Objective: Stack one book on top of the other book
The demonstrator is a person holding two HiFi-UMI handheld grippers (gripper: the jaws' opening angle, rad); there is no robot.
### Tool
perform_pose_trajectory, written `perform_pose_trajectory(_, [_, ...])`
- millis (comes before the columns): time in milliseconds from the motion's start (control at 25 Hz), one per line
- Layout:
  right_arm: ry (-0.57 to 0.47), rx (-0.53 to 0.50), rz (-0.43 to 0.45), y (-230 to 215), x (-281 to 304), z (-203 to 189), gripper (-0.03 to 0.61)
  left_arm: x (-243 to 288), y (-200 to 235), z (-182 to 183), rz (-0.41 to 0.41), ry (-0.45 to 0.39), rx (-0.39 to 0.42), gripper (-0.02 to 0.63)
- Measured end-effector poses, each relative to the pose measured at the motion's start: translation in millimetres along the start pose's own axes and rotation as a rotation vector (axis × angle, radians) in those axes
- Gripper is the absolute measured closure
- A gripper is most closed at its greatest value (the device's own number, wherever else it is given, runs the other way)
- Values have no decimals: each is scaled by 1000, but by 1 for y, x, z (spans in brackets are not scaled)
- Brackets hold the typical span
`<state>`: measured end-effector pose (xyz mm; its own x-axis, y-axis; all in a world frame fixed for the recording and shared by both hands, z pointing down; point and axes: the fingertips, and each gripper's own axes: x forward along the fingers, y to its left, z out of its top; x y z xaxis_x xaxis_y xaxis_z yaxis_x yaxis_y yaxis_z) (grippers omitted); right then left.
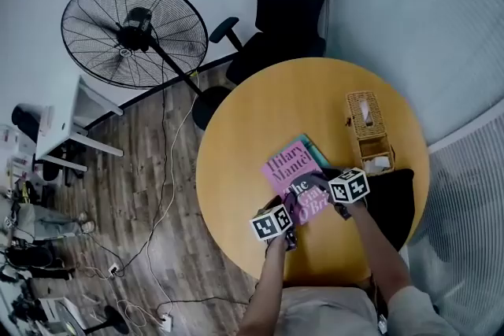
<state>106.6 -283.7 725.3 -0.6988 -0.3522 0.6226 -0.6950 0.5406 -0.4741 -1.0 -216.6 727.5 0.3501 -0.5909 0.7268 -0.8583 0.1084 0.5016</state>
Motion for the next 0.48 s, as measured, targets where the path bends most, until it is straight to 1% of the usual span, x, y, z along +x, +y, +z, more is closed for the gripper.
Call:
perform_pose_trajectory(200, [33, -33, -7, -20, 9, 7, 425, 22, -2, 2, -24, 16, -8, 426])
perform_pose_trajectory(480, [65, -25, -11, -43, 12, 9, 422, 41, -13, 2, -35, 39, -10, 426])
